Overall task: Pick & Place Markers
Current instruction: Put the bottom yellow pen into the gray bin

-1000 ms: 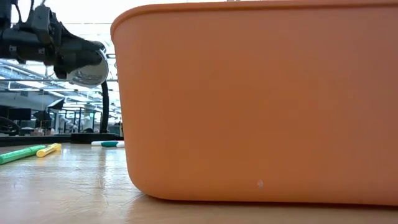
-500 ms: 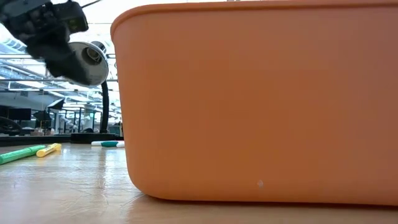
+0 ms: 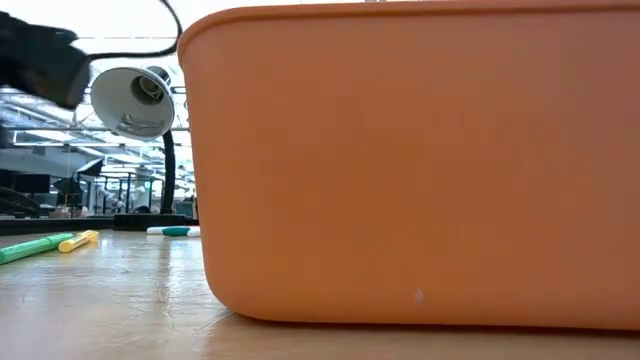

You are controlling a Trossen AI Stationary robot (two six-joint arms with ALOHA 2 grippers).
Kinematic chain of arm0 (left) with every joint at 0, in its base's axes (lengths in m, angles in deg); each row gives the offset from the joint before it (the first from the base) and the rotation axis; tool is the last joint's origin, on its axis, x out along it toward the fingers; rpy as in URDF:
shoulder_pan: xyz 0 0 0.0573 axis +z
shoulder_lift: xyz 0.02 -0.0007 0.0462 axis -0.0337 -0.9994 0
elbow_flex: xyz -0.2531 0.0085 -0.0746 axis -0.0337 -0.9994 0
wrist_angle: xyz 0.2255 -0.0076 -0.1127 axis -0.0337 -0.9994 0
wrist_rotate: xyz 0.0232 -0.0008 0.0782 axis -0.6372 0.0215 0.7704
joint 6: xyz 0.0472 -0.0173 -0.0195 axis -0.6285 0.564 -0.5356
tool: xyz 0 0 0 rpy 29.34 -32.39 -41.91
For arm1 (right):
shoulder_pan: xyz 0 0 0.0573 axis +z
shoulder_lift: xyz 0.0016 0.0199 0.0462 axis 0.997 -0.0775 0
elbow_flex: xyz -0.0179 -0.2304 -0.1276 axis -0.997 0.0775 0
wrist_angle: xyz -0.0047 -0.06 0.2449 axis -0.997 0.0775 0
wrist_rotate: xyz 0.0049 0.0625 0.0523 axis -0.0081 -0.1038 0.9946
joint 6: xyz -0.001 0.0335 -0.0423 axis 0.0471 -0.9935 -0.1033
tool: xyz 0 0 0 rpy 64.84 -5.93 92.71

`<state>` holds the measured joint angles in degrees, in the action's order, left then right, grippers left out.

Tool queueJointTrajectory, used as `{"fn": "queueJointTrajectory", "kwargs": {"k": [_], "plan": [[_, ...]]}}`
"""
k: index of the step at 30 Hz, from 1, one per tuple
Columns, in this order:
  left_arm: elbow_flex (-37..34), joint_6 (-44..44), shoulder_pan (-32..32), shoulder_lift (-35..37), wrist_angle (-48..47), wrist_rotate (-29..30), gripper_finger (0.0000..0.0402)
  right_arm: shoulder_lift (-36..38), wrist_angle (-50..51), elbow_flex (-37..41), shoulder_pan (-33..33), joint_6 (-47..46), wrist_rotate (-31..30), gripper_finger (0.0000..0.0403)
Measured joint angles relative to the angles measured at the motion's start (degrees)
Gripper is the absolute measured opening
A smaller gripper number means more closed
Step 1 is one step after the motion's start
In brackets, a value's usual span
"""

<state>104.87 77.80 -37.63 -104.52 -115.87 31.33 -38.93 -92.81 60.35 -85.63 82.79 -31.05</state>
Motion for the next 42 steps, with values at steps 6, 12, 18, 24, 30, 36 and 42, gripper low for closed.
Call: {"fn": "queueJointTrajectory", "kwargs": {"k": [6, 12, 18, 24, 30, 36, 42], "plan": [[0.6, 6.4, -4.0, -5.9, 0.3, 0.3, 0.0213, 0.0, 0.0, 0.0, 0.0, 0.0, 0.0, 0.0011], [0.9, 7.6, -5.9, -8.9, -1.1, 1.4, 0.0214, 0.0, 0.0, 0.0, 0.0, 0.0, 0.0, 0.0011], [0.9, 2.4, -7.7, -9.0, -5.0, 0.0, 0.0207, 0.0, 0.0, 0.0, 0.0, 0.0, 0.0, 0.0011], [0.8, -9.3, -8.6, -9.1, -6.6, 0.5, 0.0125, 0.0, 0.0, 0.0, 0.0, 0.0, 0.1, 0.0011], [0.8, -20.2, -7.0, -8.8, -7.1, -1.0, 0.0043, 0.0, 0.0, 0.0, 0.0, 0.0, 0.0, 0.0011], [1.9, -31.9, -7.2, -2.5, -8.7, 2.1, 0.0021, 0.0, 0.0, 0.0, 0.0, 0.0, 0.0, 0.0011], [4.3, -44.5, -8.4, 8.4, -6.4, 18.9, 0.0, 0.0, 0.0, 0.0, 0.0, 0.0, 0.1, 0.0011]]}}
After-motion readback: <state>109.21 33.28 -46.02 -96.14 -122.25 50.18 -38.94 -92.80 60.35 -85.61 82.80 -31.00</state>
